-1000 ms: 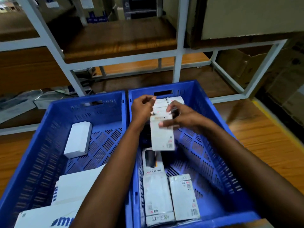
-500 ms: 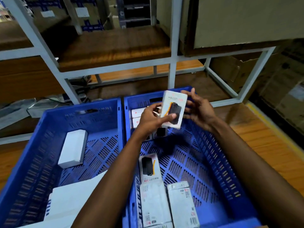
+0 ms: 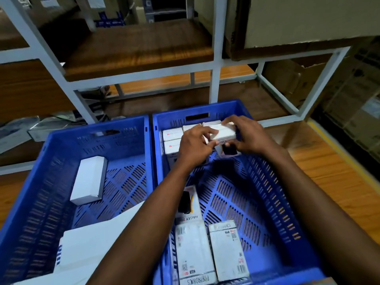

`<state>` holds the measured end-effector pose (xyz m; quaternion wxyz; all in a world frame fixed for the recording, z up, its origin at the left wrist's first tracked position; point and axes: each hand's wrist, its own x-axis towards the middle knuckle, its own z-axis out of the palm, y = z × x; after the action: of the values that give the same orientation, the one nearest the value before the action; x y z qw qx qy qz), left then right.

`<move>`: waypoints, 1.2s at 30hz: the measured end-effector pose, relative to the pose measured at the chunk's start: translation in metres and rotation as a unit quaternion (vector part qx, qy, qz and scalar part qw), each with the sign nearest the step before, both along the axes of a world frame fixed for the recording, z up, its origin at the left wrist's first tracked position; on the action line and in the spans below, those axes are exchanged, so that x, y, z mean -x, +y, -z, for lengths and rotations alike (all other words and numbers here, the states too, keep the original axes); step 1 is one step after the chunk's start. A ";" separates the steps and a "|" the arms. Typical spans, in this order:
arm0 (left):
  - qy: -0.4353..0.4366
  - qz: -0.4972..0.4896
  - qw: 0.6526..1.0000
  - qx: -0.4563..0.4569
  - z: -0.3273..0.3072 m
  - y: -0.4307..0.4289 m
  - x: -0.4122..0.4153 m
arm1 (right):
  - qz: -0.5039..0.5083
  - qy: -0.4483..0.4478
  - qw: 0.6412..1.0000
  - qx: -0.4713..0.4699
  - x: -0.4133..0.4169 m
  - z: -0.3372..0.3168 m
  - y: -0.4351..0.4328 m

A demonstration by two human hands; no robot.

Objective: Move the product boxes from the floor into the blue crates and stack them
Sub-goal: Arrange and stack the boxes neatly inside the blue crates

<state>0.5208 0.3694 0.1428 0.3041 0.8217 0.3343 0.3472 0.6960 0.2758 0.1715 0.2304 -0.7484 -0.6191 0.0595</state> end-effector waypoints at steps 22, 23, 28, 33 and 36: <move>0.297 0.013 0.955 -0.007 -0.006 0.007 -0.006 | 0.173 0.126 0.975 -0.066 0.016 0.075 0.028; 0.291 0.004 0.957 -0.002 -0.009 0.009 -0.003 | 0.175 0.104 0.978 -0.048 0.018 0.068 0.028; 0.121 -0.107 0.986 0.040 -0.019 0.010 0.015 | 0.097 -0.001 0.994 -0.042 0.063 0.029 0.029; 0.021 -0.175 0.980 0.088 -0.017 0.020 0.031 | -0.101 0.053 0.964 0.241 0.128 0.057 0.017; 0.001 -0.177 0.979 0.101 -0.014 0.024 0.033 | -0.145 0.011 0.923 0.357 0.145 0.082 0.006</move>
<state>0.4874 0.3930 0.1570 0.3183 0.7152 0.5082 0.3590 0.5513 0.2820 0.0896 -0.0569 -0.6826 -0.6558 0.3174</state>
